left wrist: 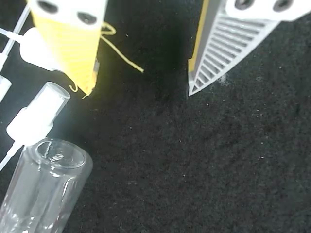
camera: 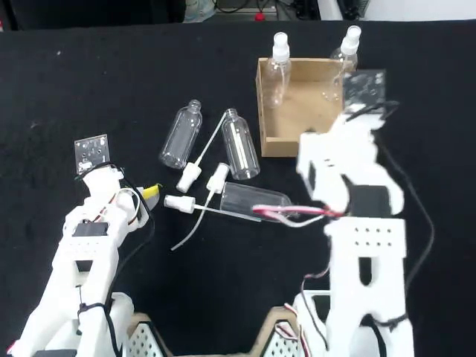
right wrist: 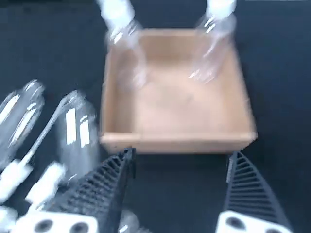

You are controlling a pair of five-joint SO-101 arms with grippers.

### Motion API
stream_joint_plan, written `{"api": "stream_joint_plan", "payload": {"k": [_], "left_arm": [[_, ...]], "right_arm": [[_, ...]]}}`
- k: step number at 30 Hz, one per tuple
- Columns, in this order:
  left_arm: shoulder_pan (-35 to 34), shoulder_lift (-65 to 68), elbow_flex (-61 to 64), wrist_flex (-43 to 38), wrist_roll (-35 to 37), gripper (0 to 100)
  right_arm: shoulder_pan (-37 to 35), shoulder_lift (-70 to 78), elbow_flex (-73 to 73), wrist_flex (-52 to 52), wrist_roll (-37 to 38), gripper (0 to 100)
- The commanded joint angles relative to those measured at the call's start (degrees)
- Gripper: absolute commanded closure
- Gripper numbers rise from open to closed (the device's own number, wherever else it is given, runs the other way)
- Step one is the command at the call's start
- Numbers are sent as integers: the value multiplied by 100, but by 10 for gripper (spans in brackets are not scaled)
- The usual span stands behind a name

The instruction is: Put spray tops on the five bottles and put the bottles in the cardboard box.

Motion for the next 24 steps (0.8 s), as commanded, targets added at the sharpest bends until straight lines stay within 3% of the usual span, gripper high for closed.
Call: {"api": "stream_joint_plan", "payload": {"k": [1,8,13,20,24], "left_arm": [[40,-62,-40,-141,-44,711],[40,-62,-48,-141,-44,711],[40,-62,-48,-141,-44,711],[57,-62,-48,-141,-44,711],[40,-62,-48,-141,-44,711]], "right_arm": [[-563,-251,84,352,149,729],[-1301,-251,1042,-9,114,727],[-1451,-251,1754,-607,158,727],[-1987,-171,1666,-53,976,724],[-1987,690,1051,589,1363,635]]}}
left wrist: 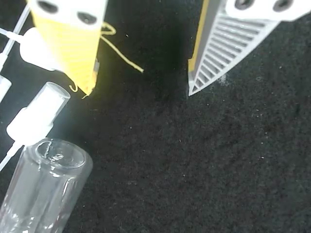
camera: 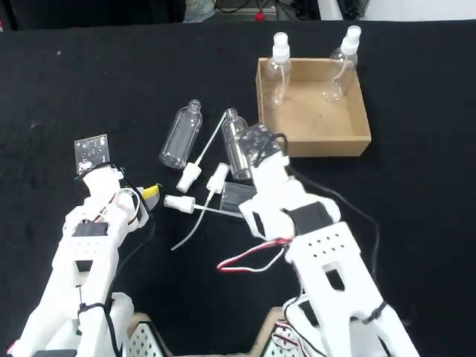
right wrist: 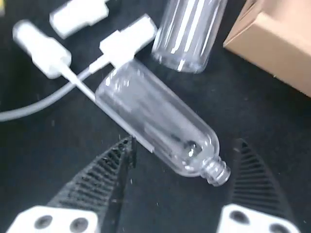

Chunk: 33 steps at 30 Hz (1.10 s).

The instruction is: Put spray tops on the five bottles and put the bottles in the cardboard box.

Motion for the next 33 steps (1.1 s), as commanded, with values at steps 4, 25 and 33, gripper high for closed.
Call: {"api": "stream_joint_plan", "payload": {"k": [4,25,33], "left_arm": [[40,-62,-31,-141,-44,711],[66,-62,13,-141,-281,711],[40,-62,13,-141,-281,711]], "right_arm": [[-105,1516,-1095,721,923,589],[-9,1912,-198,-466,2312,631],[18,1912,303,-888,2312,694]]}}
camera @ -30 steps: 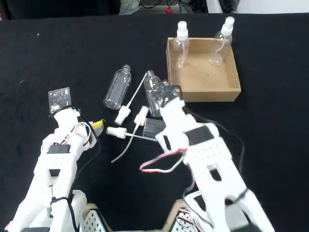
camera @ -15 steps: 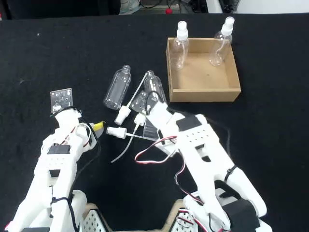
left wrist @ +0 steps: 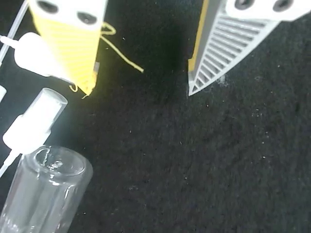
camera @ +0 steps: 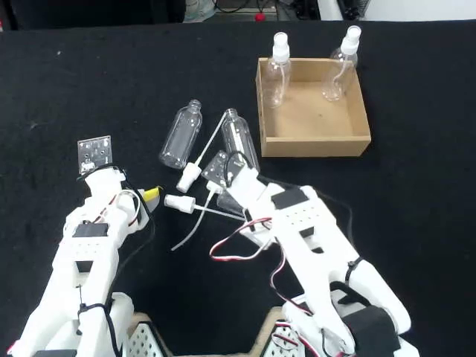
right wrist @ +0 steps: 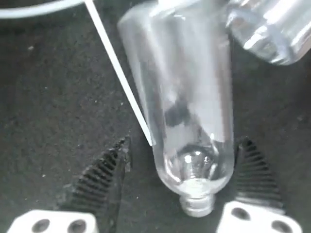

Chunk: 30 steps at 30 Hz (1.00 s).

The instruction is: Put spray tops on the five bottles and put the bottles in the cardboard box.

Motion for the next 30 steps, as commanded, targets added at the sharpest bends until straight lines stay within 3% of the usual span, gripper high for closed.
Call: {"api": "stream_joint_plan", "payload": {"k": [1,4,11,14,23,30], "left_arm": [[40,-62,-40,-123,-53,711],[40,-62,-31,-123,-53,711],[40,-62,-31,-123,-53,711],[40,-62,-31,-123,-53,711],[40,-70,-31,-123,-53,711],[40,-70,-31,-123,-53,711]], "right_arm": [[62,31,145,-132,44,694],[70,-13,374,-132,0,698],[70,-13,312,-123,-448,850],[70,-13,145,185,-580,850],[79,-22,-1402,2453,-554,850],[18,-127,-1692,2409,-563,832]]}}
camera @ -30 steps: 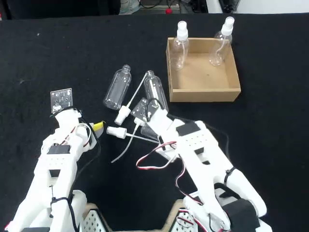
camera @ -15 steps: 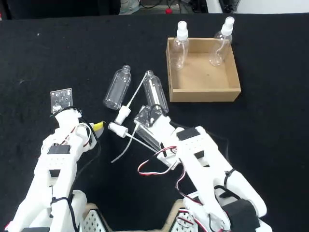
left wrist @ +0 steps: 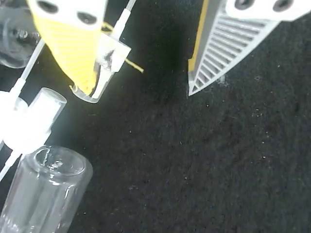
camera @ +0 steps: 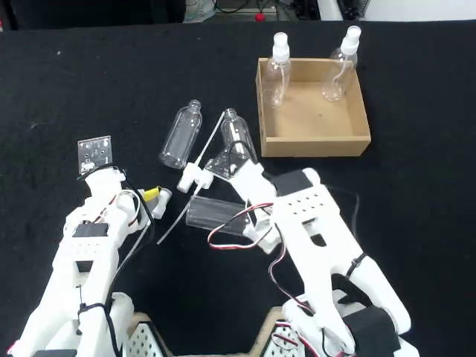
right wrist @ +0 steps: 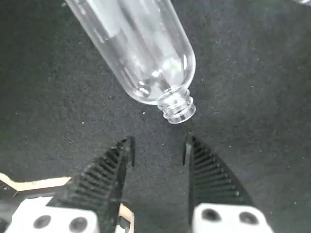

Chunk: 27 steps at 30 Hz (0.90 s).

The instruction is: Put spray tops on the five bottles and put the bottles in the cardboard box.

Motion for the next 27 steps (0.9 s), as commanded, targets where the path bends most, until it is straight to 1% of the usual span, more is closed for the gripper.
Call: {"api": "stream_joint_plan", "payload": {"k": [1,3,5,8,10,12,14,16,18,27], "left_arm": [[31,-70,-31,-123,-53,711],[31,-79,-31,-123,-53,711],[31,-97,-31,-123,-53,711],[22,-114,-40,-123,-53,711],[13,-123,-40,-123,-35,711],[-92,-123,-48,-123,-18,711],[-303,-123,-92,-123,-9,711],[-435,-123,-101,-123,0,711],[-453,-123,-101,-123,0,711],[-453,-123,-101,-123,0,711]], "right_arm": [[18,-259,-505,185,-44,810],[0,-646,-690,510,-44,754],[-167,-1147,-804,765,-44,686],[-642,-1657,-681,756,-44,616],[-1055,-1701,-470,563,-88,619],[-1415,-1622,-101,97,-105,631],[-1591,-1446,259,-448,-105,639],[-1618,-1191,470,-923,-176,641],[-1547,-884,505,-1187,-176,641],[-1503,646,251,-1837,-176,642]]}}
